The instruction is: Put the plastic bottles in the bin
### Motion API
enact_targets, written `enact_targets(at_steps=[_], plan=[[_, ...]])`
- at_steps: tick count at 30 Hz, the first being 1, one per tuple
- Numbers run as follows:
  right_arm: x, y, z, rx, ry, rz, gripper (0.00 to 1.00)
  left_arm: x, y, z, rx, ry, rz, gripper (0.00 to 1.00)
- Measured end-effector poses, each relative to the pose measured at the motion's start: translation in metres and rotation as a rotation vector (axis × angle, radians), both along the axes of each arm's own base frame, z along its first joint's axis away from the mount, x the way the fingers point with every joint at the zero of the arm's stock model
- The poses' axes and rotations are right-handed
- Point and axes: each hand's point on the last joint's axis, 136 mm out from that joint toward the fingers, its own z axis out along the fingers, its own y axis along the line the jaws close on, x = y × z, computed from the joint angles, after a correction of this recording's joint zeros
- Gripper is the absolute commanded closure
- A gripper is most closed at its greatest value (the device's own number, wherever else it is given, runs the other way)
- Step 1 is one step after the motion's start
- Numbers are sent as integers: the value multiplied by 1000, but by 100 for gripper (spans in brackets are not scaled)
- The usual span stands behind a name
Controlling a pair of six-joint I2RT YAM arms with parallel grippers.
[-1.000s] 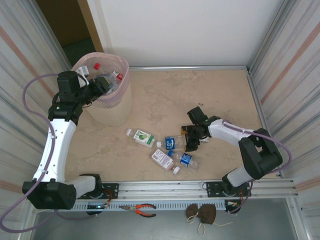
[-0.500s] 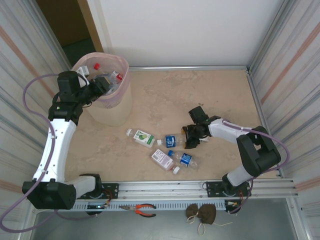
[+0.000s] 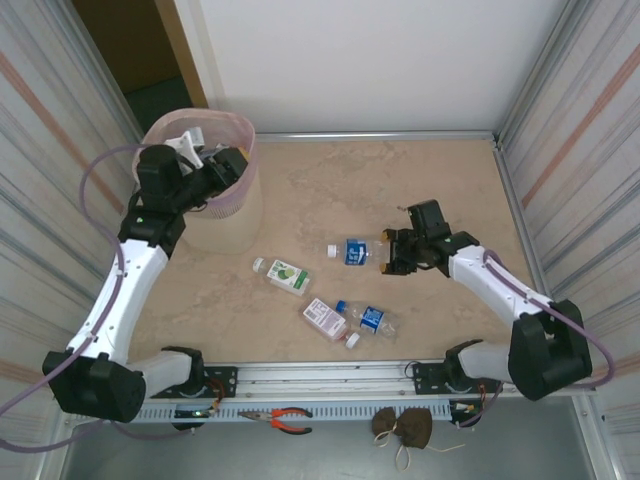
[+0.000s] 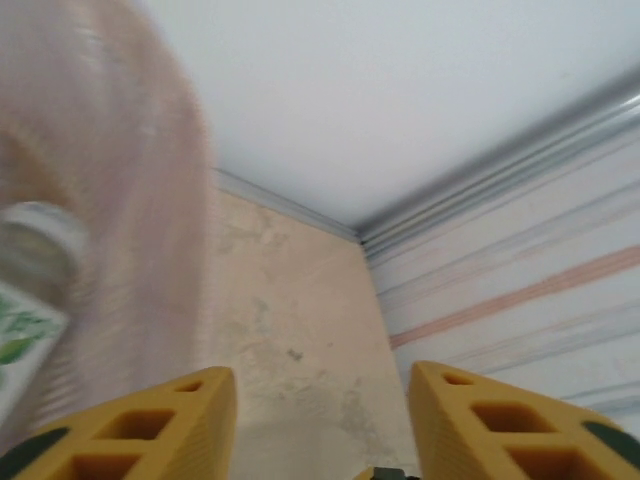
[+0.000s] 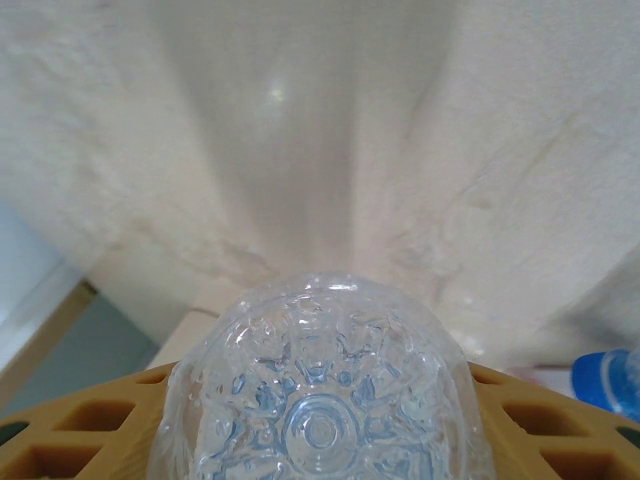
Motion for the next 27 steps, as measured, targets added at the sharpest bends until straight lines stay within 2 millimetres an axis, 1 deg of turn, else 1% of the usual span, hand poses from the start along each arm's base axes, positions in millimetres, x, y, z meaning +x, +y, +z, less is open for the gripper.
enact_targets(at_steps=[2, 7, 10, 12, 15, 18, 22, 27], plan=[[7, -4, 15, 18, -42, -35, 53, -5, -21, 6, -20, -46, -60, 43], [20, -11, 42, 61, -121, -96, 54, -15, -69, 23, -53, -155, -175, 38], [27, -15, 58, 76, -167, -125, 54, -19, -94, 30, -74, -212, -211, 34], [32, -16, 68, 87, -202, -134, 54, -21, -107, 30, -86, -236, -221, 32], [37, -20, 80, 101, -244, -151, 54, -20, -124, 24, -104, -252, -222, 28], [42, -24, 87, 109, -270, -168, 54, -13, -135, 11, -133, -232, -205, 26], [48, -30, 98, 118, -310, -189, 54, -6, -149, -8, -170, -180, -179, 28], [54, -35, 108, 125, -353, -208, 54, -8, -169, -20, -228, -138, -172, 32]])
